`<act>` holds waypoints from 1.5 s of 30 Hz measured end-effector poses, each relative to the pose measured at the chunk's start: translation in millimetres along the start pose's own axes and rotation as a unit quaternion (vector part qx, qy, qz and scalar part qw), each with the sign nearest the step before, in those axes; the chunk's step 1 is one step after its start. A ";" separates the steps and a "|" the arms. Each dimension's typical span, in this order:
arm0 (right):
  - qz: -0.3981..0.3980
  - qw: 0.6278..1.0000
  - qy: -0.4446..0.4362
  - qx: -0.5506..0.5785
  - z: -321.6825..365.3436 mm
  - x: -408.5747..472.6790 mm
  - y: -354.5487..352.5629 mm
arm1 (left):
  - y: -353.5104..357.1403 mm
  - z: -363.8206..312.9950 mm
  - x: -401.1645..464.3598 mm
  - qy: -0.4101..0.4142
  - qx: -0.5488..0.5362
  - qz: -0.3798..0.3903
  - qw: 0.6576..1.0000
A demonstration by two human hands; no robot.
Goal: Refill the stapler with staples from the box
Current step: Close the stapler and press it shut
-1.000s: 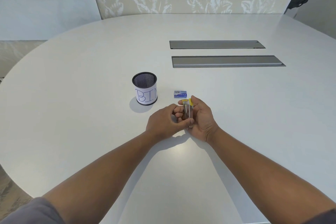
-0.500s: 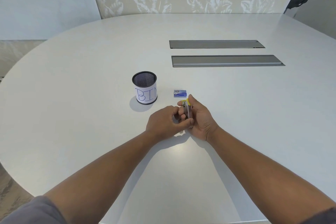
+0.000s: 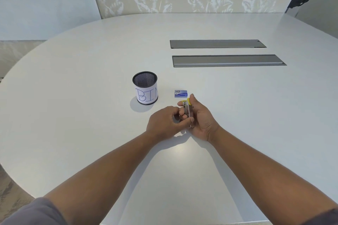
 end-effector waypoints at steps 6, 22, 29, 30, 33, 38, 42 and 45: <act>0.005 0.999 -0.007 -0.039 -0.1 0.1 -0.2 | -0.4 1.4 0.1 0.003 0.001 -0.004 1.000; 0.026 0.959 0.004 -0.283 11.5 -1.7 19.8 | -15.0 11.1 0.4 0.029 -0.251 0.035 0.967; 0.011 0.848 -0.012 -0.529 28.4 -4.2 13.2 | -21.5 23.9 6.5 0.037 -0.276 0.101 0.955; 0.009 0.829 -0.014 -0.559 30.3 -4.3 12.1 | -23.0 24.6 6.9 0.038 -0.262 0.098 0.959; -0.006 0.791 -0.022 -0.611 32.7 -5.4 6.9 | -25.9 25.9 6.8 0.039 -0.192 0.087 0.977; 0.011 0.743 -0.034 -0.668 31.8 -5.4 3.9 | -28.5 25.9 7.2 0.046 -0.124 0.087 0.987; 0.003 0.743 -0.038 -0.668 31.2 -6.6 0.2 | -30.0 30.3 8.6 0.043 -0.111 0.083 0.989; -0.010 0.746 -0.039 -0.665 31.2 -7.0 -6.1 | -30.4 34.1 8.3 0.043 -0.110 0.078 0.990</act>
Point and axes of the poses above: each hand's wrist, its own x-axis towards the middle knuckle, its own y-axis out of the palm, z = x × y, the point moved 6 cm from there along x, towards the middle knuckle, and after that the axes turned 12 degrees about z, right-handed, at the moved point
